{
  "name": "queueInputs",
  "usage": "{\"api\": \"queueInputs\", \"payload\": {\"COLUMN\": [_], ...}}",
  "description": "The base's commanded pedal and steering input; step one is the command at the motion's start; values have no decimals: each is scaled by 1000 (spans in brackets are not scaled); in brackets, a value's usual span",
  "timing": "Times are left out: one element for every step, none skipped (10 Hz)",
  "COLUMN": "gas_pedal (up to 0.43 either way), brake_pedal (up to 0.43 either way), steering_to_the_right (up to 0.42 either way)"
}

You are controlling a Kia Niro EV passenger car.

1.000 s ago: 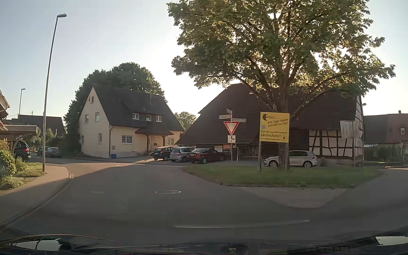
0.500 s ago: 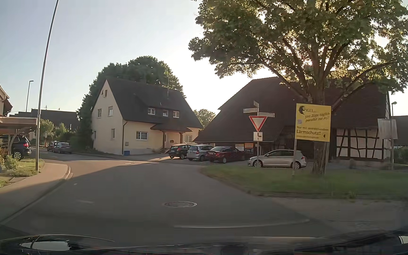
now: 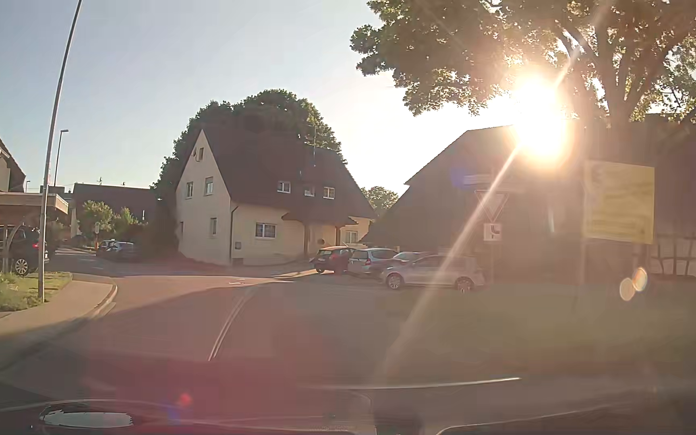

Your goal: Follow the waypoints while adhering to traffic rules and regulations

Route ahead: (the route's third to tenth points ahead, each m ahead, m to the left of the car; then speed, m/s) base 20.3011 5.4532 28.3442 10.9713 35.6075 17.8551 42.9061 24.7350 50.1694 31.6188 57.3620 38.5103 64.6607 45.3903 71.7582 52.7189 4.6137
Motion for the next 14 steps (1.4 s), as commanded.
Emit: {"api": "queueInputs", "payload": {"gas_pedal": [39, 39, 39, 39, 39, 39, 39, 39, 39, 39, 39, 39, 39, 39], "brake_pedal": [0, 0, 0, 0, 0, 0, 0, 0, 0, 0, 0, 0, 0, 0], "steering_to_the_right": [-112, -112, -112, -112, -112, -112, -112, -109, -103, -96, -89, -84, -76, -67]}}
